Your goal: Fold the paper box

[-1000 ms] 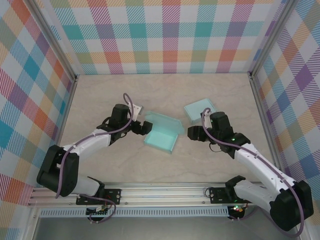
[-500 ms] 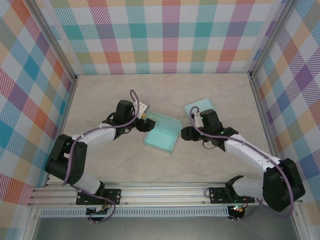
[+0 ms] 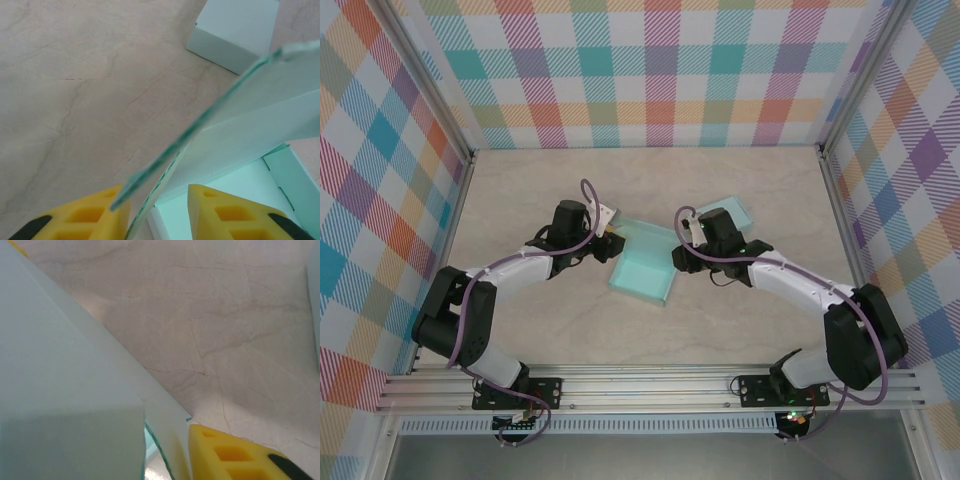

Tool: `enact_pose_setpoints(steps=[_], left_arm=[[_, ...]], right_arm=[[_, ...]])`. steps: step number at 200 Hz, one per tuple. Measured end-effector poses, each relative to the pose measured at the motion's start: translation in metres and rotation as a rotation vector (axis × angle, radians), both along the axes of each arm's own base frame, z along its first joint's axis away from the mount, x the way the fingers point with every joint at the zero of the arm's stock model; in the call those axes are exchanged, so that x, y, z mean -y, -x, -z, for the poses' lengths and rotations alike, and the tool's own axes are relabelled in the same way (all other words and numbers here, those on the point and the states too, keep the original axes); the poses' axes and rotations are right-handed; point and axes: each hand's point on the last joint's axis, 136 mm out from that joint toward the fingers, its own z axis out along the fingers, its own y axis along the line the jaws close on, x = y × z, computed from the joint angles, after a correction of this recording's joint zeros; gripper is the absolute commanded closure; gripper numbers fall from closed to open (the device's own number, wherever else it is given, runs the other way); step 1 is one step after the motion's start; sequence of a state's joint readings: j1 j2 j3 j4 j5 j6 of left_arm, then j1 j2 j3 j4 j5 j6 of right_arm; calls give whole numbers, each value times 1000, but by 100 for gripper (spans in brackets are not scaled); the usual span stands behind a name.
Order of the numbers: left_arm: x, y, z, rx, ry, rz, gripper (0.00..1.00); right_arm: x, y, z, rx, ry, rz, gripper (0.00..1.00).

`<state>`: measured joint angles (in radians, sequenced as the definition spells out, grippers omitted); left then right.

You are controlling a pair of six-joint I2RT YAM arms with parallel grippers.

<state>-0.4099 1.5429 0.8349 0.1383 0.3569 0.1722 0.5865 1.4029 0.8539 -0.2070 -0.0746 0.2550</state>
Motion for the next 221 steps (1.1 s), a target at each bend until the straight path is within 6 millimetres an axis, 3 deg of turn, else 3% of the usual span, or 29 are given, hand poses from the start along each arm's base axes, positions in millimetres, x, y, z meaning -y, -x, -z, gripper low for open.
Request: enact_pose_setpoints(steps=[49, 85, 129, 182, 221], left_arm=[[-16, 2, -7, 36, -19, -128, 85], [-23, 7, -15, 63, 9, -238, 85], [-17, 7, -23, 61, 65, -356, 83], [-15, -4, 1, 39, 49, -519, 83], [-16, -19, -5, 72, 78, -623, 82]], right_arm=[[-4, -7, 0, 31, 51, 18, 75], [-6, -16, -7, 67, 68, 38, 81], [-20, -36, -12, 96, 90, 53, 88], [-32, -65, -8, 116, 122, 86, 90], [-36, -82, -14, 156, 133, 111, 90]])
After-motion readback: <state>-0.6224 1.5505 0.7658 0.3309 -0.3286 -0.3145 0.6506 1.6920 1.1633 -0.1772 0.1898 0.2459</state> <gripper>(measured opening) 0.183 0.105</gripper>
